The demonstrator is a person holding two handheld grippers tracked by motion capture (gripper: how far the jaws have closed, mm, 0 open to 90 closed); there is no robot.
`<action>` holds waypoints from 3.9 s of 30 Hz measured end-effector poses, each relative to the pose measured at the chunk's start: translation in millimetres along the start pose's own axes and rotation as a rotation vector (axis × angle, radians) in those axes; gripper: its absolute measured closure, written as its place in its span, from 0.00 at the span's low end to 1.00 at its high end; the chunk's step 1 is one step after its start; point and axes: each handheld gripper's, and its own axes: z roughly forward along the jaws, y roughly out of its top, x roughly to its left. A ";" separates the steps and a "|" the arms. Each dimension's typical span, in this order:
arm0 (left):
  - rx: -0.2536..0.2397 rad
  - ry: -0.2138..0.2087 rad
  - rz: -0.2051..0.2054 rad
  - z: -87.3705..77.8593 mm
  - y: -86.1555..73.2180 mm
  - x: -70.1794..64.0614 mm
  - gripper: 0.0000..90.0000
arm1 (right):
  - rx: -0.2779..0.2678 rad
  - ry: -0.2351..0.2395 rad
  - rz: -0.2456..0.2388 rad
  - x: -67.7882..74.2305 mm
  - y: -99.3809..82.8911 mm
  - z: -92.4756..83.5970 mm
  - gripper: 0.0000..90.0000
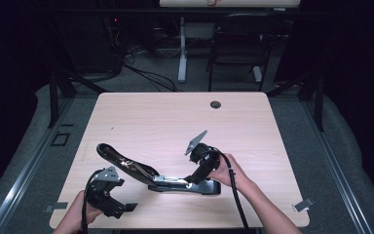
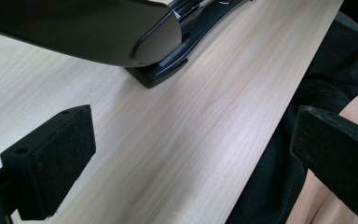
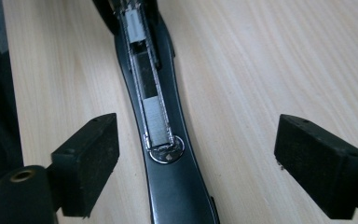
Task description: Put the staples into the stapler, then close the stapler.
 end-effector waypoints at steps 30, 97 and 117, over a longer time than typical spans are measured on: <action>0.006 0.089 -0.095 -6.5 -3.4 11.4 0.00 | 0.041 -0.072 0.034 -2.9 -5.0 -1.9 0.17; -0.461 0.329 -0.248 -37.1 14.4 26.5 0.98 | -0.157 -0.233 -0.043 28.6 16.5 -26.8 0.94; -0.483 0.318 -0.194 -34.0 22.8 18.2 1.00 | -0.236 -0.197 -0.032 36.4 27.0 -32.5 0.95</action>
